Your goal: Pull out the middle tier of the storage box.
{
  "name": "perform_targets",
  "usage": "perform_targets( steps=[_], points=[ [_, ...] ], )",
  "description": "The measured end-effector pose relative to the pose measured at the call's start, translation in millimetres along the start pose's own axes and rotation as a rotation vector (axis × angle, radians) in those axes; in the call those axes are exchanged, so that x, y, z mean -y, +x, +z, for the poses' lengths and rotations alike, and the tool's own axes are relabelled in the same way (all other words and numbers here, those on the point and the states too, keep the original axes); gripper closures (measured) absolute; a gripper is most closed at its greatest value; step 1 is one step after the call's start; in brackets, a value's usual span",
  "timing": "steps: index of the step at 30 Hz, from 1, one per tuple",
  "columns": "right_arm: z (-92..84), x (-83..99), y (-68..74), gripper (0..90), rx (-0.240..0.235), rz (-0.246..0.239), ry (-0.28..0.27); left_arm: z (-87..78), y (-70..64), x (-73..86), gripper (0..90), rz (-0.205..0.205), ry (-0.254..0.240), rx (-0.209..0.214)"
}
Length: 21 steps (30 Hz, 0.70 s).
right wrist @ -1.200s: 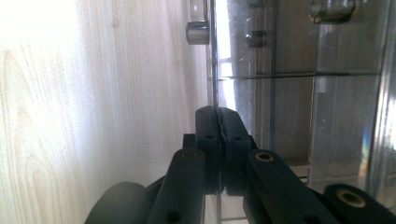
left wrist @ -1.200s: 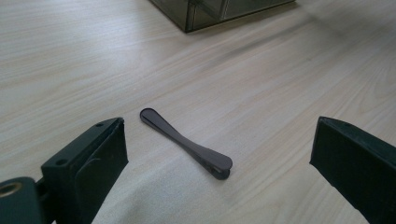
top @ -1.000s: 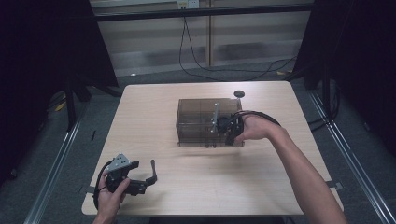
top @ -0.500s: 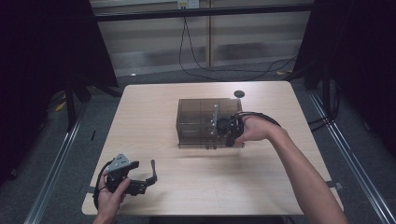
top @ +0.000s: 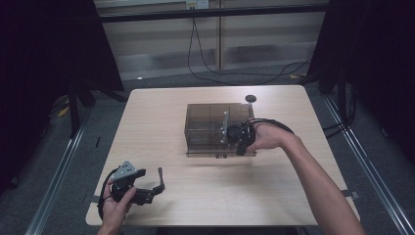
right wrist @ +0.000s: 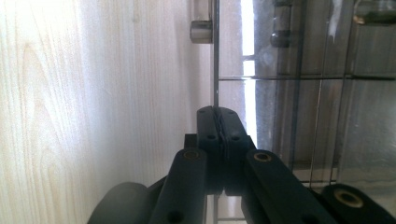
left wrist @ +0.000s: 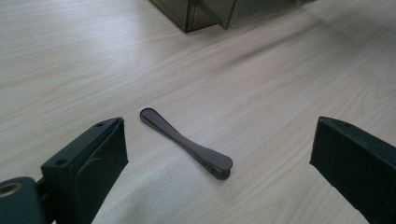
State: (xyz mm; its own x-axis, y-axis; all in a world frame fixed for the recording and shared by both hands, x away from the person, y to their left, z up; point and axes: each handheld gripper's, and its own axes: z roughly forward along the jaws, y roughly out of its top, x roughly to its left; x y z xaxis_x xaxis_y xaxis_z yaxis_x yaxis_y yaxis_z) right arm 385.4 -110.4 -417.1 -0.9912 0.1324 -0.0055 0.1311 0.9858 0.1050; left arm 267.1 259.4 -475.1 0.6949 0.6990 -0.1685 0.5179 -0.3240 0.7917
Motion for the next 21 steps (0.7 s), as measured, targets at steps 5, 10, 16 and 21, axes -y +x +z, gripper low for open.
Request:
perform_targets(
  steps=[5, 10, 16, 21],
  points=[
    [0.7, 1.3, 2.0, 89.2, 0.002, 0.003, -0.005, -0.1, -0.1, 0.1, 3.8, 0.000, -0.001, 0.003],
    [0.4, 1.8, 4.9, 89.2, 0.000, -0.001, -0.003, 0.2, -0.4, -0.1, 3.9, 0.001, 0.000, 0.002],
    [1.2, 1.6, 5.9, 89.2, -0.002, -0.006, -0.010, 0.2, -0.4, 0.0, 3.9, 0.001, 0.001, 0.002],
    [1.5, 0.7, 7.1, 89.3, -0.007, -0.007, -0.001, 0.0, -0.2, 0.0, 3.8, 0.002, 0.000, 0.000]
  ],
)
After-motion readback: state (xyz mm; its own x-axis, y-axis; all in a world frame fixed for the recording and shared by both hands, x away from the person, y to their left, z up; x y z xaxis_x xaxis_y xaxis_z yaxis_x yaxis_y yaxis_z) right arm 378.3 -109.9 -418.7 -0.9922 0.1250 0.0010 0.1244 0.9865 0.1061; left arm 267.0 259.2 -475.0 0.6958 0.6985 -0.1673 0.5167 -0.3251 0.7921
